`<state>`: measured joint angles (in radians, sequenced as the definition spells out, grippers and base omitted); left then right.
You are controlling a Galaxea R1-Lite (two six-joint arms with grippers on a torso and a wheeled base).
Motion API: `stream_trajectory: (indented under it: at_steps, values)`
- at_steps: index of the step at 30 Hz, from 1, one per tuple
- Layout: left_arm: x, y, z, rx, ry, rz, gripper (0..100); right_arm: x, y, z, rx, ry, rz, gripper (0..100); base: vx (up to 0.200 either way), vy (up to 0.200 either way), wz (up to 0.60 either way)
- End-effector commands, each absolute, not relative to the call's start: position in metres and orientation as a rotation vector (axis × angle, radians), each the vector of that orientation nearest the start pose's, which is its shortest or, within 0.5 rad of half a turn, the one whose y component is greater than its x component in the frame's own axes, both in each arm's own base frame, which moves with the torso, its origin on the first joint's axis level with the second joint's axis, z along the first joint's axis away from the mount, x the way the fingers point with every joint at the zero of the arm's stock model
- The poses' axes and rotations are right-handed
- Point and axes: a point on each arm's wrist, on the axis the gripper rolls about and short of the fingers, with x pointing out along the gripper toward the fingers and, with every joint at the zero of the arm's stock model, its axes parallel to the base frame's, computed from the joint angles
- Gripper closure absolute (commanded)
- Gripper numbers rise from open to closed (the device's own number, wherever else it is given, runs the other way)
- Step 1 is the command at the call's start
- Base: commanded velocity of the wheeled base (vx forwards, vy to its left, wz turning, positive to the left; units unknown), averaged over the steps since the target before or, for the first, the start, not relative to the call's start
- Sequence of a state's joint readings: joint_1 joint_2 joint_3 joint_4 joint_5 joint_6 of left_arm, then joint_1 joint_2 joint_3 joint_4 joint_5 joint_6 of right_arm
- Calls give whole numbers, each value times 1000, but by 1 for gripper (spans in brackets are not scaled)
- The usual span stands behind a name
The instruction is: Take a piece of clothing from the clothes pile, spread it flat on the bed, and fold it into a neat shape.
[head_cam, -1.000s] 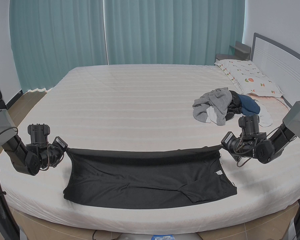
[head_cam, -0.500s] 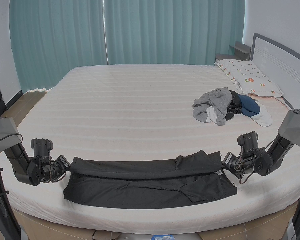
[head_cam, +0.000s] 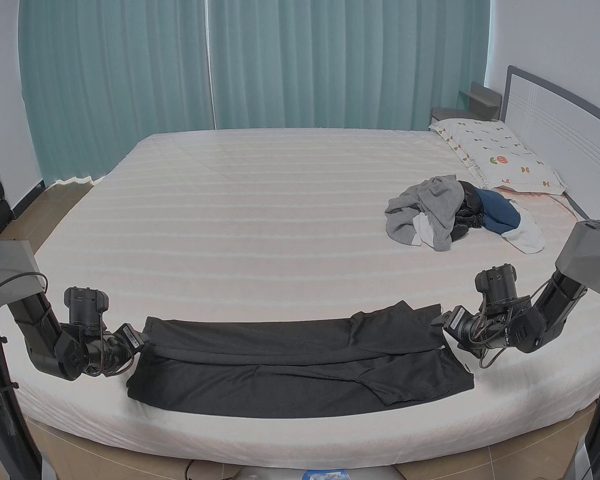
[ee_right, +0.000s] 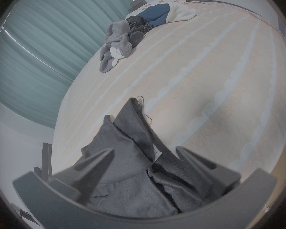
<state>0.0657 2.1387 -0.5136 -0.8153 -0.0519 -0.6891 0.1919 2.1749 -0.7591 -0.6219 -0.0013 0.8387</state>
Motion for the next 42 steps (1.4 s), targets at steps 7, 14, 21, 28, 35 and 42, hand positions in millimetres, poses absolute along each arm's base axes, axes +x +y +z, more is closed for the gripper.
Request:
stream_trajectory:
  at_steps: [7,14,21,28,35,42]
  values:
    - [311,22,26,-725,660,260,0,344,56,46,801,723,-113,0,0,0,0]
    - [358,21,0,-761,650,254,0,356,47,37,849,753,-88,0,0,0,0]
    - [380,17,-20,-756,658,242,0,361,42,32,918,774,-76,0,0,0,0]
    - [384,14,-30,-741,656,249,100,365,43,33,921,770,-63,0,0,0,0]
    - [378,20,-9,-752,592,311,100,374,46,29,918,765,-59,0,0,0,0]
    - [379,24,-5,-782,559,330,100,377,52,29,912,766,-43,0,0,0,0]
